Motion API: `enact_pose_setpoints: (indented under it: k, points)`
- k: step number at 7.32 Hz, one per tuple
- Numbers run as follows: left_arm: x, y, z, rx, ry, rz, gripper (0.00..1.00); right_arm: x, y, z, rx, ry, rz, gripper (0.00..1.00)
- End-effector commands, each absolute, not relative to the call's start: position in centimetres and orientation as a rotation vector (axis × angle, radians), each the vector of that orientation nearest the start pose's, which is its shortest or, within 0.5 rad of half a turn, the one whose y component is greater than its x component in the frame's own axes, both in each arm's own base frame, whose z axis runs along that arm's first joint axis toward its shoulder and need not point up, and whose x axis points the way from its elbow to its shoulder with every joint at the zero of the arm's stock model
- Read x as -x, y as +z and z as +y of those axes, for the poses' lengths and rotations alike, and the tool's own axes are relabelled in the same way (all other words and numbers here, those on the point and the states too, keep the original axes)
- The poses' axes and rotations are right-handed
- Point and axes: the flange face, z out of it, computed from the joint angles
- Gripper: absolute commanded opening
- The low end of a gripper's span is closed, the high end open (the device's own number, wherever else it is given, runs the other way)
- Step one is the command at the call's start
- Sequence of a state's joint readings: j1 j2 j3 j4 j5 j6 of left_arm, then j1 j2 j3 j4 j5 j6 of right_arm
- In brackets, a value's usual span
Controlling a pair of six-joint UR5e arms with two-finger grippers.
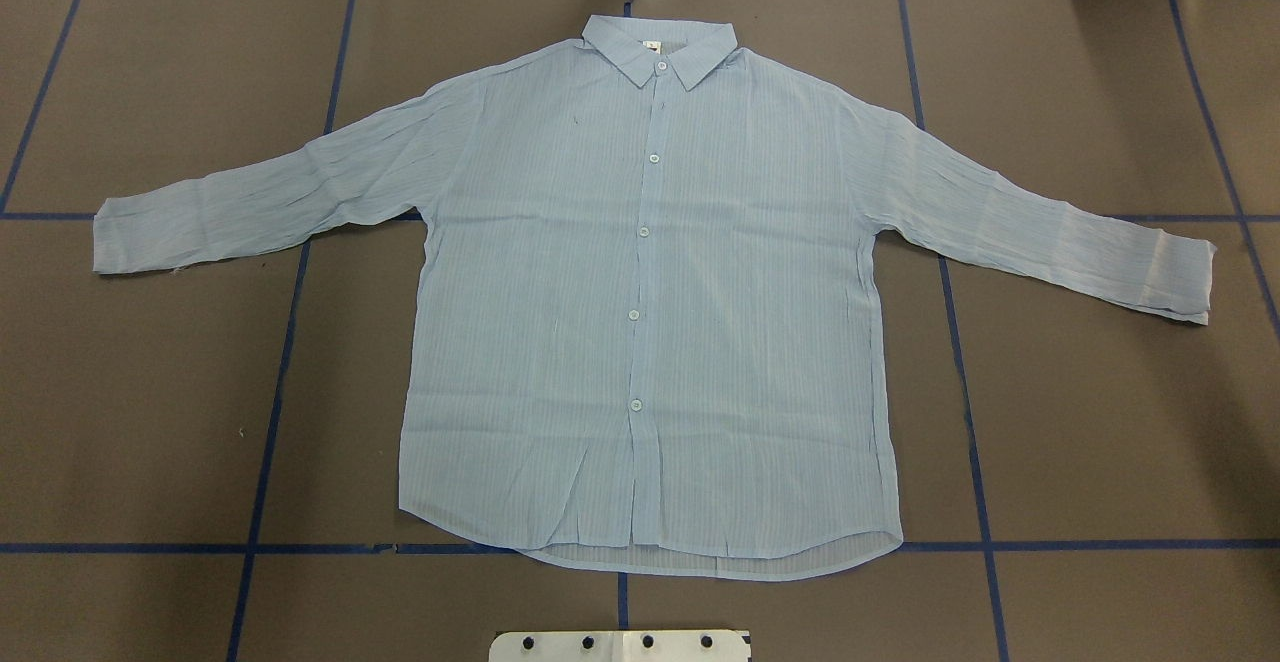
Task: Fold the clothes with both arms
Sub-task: 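Reach the right gripper toward the cuff of the sleeve nearest it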
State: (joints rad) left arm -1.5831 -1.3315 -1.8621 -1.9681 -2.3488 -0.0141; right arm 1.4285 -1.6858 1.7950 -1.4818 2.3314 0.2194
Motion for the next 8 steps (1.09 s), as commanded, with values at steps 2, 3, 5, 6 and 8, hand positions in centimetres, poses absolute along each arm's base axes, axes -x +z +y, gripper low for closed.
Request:
enact_pose_setpoints:
  k: [2, 3, 5, 6, 8]
  points:
    - [6.6, 57.7, -40.9, -0.420, 0.153, 0.766, 1.00, 0.0, 59.5, -45.7, -0.042, 0.009, -0.779, 1.00]
    - [6.5, 57.5, -40.9, -0.422, 0.153, 0.777, 1.00, 0.7, 59.3, -45.9, -0.039, -0.005, -0.779, 1.00]
    - [6.5, 58.0, -40.9, -0.417, 0.154, 0.776, 1.00, 2.1, 59.8, -45.8, 0.010, 0.040, -0.776, 1.00]
    - [6.5, 57.9, -40.9, -0.422, 0.159, 0.776, 1.00, 3.2, 60.1, -46.3, 0.038, 0.063, -0.769, 1.00]
    - [6.5, 57.8, -40.7, -0.420, 0.155, 0.777, 1.00, 4.9, 61.8, -48.0, 0.040, 0.163, -0.788, 1.00]
